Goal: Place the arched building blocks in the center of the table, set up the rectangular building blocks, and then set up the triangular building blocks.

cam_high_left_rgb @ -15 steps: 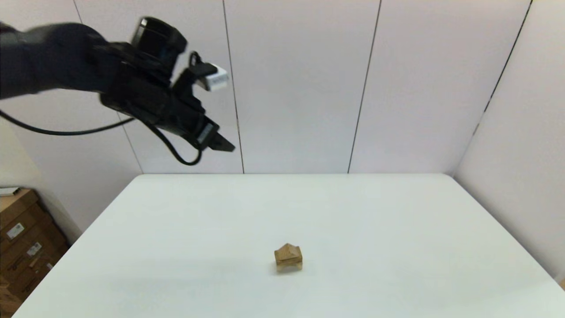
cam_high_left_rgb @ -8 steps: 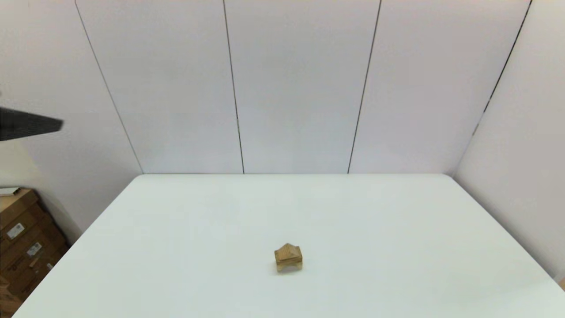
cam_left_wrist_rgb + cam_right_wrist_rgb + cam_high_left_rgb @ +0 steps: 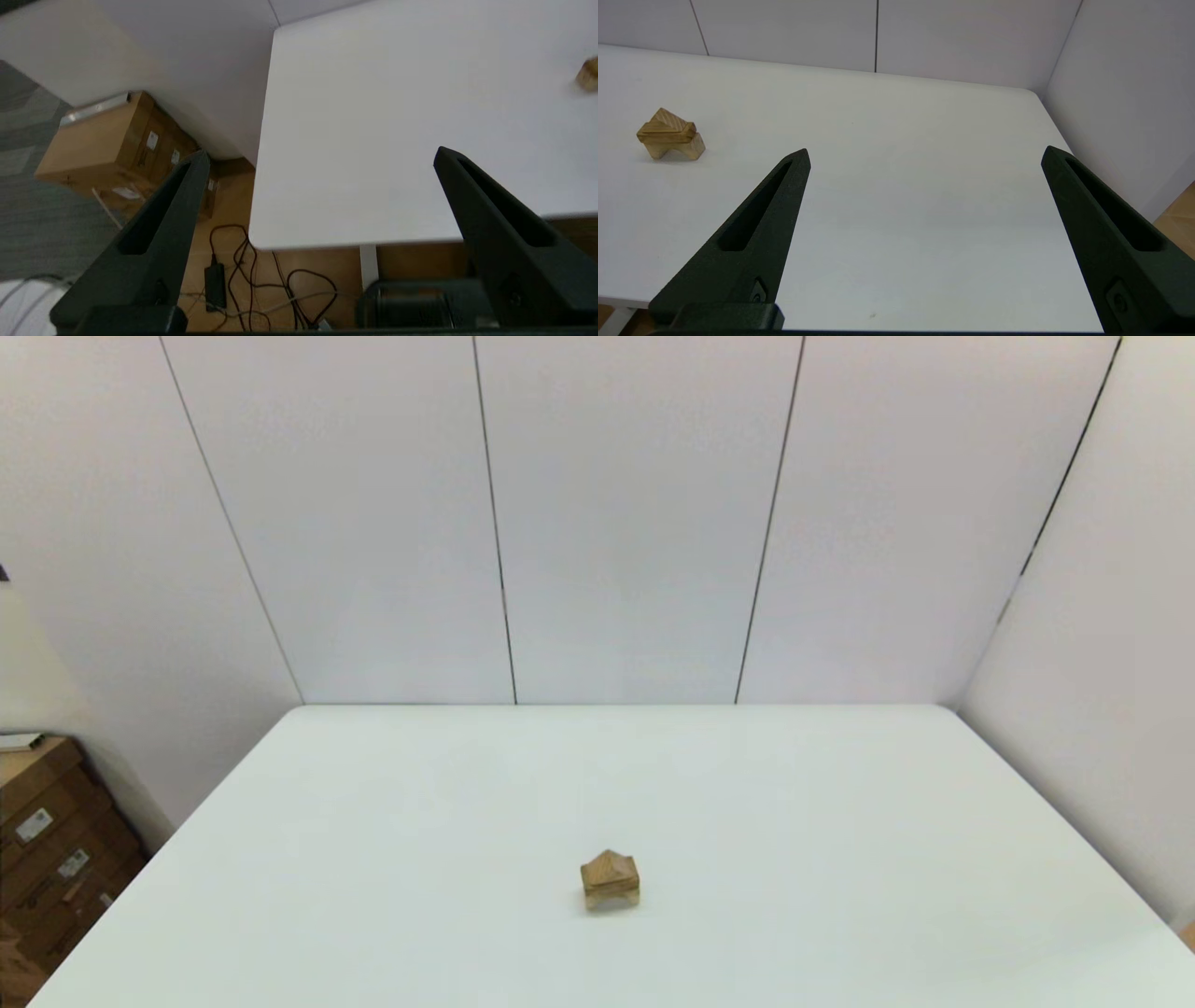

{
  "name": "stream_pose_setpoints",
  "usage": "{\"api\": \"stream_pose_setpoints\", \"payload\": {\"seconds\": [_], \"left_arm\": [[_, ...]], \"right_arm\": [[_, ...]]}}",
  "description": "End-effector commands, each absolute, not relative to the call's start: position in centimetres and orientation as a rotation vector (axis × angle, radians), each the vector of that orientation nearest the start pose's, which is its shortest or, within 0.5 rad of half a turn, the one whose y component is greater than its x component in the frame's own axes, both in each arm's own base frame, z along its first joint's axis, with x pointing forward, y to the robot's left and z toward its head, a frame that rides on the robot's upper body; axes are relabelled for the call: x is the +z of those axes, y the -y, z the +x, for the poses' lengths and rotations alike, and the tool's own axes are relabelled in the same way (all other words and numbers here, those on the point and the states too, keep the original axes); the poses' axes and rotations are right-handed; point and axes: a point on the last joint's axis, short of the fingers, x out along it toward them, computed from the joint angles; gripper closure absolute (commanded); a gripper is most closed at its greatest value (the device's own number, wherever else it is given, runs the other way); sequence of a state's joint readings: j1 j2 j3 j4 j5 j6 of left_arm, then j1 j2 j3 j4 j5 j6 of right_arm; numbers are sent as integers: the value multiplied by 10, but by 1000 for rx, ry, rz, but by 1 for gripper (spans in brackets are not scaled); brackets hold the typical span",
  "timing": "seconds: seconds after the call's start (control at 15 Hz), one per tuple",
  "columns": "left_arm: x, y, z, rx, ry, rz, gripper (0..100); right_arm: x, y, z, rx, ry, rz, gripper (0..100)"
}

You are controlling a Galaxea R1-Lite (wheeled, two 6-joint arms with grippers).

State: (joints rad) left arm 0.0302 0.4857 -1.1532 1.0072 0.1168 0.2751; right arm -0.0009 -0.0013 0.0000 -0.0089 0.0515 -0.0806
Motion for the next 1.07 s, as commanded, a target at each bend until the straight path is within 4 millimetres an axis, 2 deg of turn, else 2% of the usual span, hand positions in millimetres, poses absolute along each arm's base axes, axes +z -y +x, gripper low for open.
{"api": "stream_pose_setpoints", "payload": {"seconds": [0.07,0.47,0.53,0.73,0.87,1.07], "left_arm": [[221,3,-116,124,-326,306,0],[209,-3,-121,80,-312,312,0],[203,-3,-122,81,-312,313,0],[165,-3,-129,84,-287,326,0],[148,-3,-116,96,-241,319,0],[136,-3,-92,106,-221,285,0]], "right_arm": [[76,-1,-23,50,13,-82,0],[76,-1,-23,50,13,-82,0],[76,-1,-23,52,13,-82,0],[76,-1,-23,52,13,-82,0],[76,-1,-23,52,13,-82,0],[76,-1,-23,50,13,-82,0]]}}
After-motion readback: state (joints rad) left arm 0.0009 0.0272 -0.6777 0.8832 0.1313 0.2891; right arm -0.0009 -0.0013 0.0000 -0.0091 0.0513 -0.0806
